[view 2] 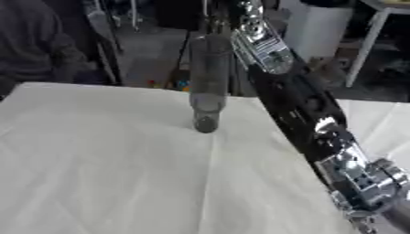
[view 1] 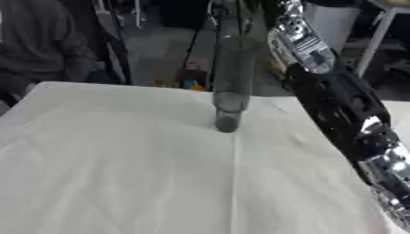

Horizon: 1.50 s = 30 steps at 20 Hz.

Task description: Arrange flowers into the vase.

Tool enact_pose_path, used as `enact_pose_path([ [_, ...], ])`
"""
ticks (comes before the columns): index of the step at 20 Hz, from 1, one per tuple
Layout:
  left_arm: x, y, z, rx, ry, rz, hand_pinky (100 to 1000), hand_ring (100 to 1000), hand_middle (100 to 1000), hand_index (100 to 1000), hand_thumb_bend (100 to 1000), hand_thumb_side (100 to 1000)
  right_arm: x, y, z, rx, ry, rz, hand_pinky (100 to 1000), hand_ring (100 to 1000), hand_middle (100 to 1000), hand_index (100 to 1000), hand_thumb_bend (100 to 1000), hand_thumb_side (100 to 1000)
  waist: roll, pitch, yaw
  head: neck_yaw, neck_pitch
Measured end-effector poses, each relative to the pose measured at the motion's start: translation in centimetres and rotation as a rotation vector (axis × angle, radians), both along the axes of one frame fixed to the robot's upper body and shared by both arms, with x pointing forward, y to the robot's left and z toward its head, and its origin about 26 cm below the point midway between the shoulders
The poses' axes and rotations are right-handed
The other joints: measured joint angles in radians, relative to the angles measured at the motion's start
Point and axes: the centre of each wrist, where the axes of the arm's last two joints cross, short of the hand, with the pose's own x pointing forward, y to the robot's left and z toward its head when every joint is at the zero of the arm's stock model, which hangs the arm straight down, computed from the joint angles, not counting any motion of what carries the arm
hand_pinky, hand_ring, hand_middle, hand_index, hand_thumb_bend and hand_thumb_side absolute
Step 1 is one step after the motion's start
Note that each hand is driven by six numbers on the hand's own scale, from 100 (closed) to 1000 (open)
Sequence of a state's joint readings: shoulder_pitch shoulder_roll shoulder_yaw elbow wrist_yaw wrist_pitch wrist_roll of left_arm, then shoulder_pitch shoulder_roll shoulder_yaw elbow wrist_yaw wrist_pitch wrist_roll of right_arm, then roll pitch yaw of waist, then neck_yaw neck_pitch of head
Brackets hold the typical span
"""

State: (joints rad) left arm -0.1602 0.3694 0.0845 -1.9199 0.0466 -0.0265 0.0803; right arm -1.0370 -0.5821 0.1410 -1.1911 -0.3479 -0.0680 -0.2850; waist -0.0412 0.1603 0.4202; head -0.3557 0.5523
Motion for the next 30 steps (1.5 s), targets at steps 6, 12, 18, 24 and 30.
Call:
enact_pose_path([
  [6, 0.0, 0.0, 0.0, -0.001, 0.0, -0.001, 663, 730, 684, 719, 542, 740, 0.5, 0.3, -1.5, -0.018, 0.047, 0.008, 100, 100, 100, 122, 100, 909, 0.0, 0.002, -0.001, -0.007, 0.0],
  [12, 0.0, 0.0, 0.0, -0.001, 0.0, -0.001, 663, 728, 683, 719, 543, 739, 0.7, 0.1, -2.4, -0.056, 0.076, -0.015, 100, 100, 100, 151, 100, 888, 0.0, 0.002, -0.01, -0.006, 0.0],
  [18, 0.0, 0.0, 0.0, -0.001, 0.0, 0.0, 662, 726, 681, 718, 545, 740, 0.8, 0.0, -2.6, -0.082, 0.095, -0.026, 100, 100, 100, 212, 100, 885, 0.0, 0.002, -0.011, -0.006, 0.0],
  [24, 0.0, 0.0, 0.0, -0.002, 0.0, 0.0, 662, 725, 680, 718, 546, 739, 0.9, -0.2, -2.9, -0.084, 0.112, -0.031, 100, 191, 130, 315, 100, 895, 0.001, 0.002, -0.015, -0.006, 0.0],
  [30, 0.0, 0.0, 0.0, -0.002, 0.0, 0.0, 661, 724, 680, 718, 549, 739, 0.9, -0.2, -3.0, -0.099, 0.113, -0.047, 413, 413, 280, 329, 100, 897, 0.003, 0.002, -0.016, -0.006, 0.0],
])
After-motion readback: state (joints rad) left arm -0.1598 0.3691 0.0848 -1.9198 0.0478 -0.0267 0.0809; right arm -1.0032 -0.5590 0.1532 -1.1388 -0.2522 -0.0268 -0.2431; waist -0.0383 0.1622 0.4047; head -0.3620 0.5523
